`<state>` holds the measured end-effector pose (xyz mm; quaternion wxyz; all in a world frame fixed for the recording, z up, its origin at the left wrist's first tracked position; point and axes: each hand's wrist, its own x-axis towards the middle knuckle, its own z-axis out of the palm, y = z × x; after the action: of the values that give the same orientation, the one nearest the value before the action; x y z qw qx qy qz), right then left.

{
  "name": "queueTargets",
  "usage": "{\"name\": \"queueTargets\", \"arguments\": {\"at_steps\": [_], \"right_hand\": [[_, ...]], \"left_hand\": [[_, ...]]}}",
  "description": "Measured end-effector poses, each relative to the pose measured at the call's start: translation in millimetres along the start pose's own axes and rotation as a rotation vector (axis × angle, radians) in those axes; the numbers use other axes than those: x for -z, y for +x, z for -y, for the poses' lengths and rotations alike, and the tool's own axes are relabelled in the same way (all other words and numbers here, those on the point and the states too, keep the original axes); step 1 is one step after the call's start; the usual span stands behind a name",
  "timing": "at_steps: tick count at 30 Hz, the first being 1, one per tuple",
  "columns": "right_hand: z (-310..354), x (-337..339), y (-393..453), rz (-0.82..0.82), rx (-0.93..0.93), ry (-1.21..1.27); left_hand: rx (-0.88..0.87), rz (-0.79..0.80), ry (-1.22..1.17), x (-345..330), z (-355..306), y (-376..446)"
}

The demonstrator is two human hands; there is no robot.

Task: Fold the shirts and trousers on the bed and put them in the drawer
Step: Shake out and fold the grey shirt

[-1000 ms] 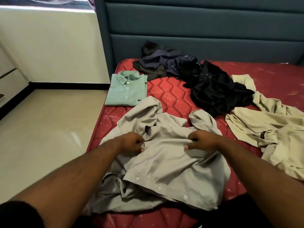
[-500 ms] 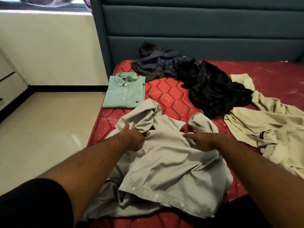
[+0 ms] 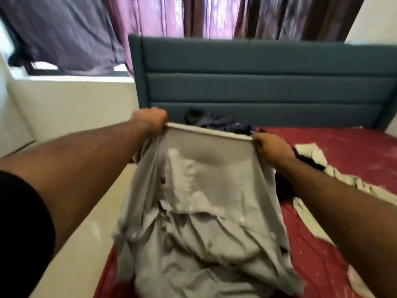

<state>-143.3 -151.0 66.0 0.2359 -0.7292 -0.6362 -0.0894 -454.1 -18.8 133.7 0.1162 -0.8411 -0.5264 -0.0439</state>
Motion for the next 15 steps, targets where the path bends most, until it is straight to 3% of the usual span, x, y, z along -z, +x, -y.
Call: {"name": "queueTargets", "arguments": {"at_steps": [4, 8, 10, 12, 13, 15], "right_hand": [[49, 136, 125, -0.488, -0.091, 0.164], [64, 203, 146, -0.798, -0.019, 0.383], [61, 201, 125, -0.769, 0.037, 0.502], [51, 179, 94, -0.621, 0.107, 0.4], [43, 163, 79, -0.501, 0.135, 0.271], [26, 116, 34, -0.094, 0.094, -0.027]], "left_hand": [[0.1, -0.628, 0.007, 171, 29, 32], [-0.124, -0.963, 0.192, 219, 56, 11], [-0.282, -0.887, 0.39, 198, 63, -2], [-0.334, -0.63, 0.555, 155, 58, -23], [-0.308, -0.459, 0.593, 127, 51, -38], [-0.314, -0.2, 0.55, 43, 31, -75]]}}
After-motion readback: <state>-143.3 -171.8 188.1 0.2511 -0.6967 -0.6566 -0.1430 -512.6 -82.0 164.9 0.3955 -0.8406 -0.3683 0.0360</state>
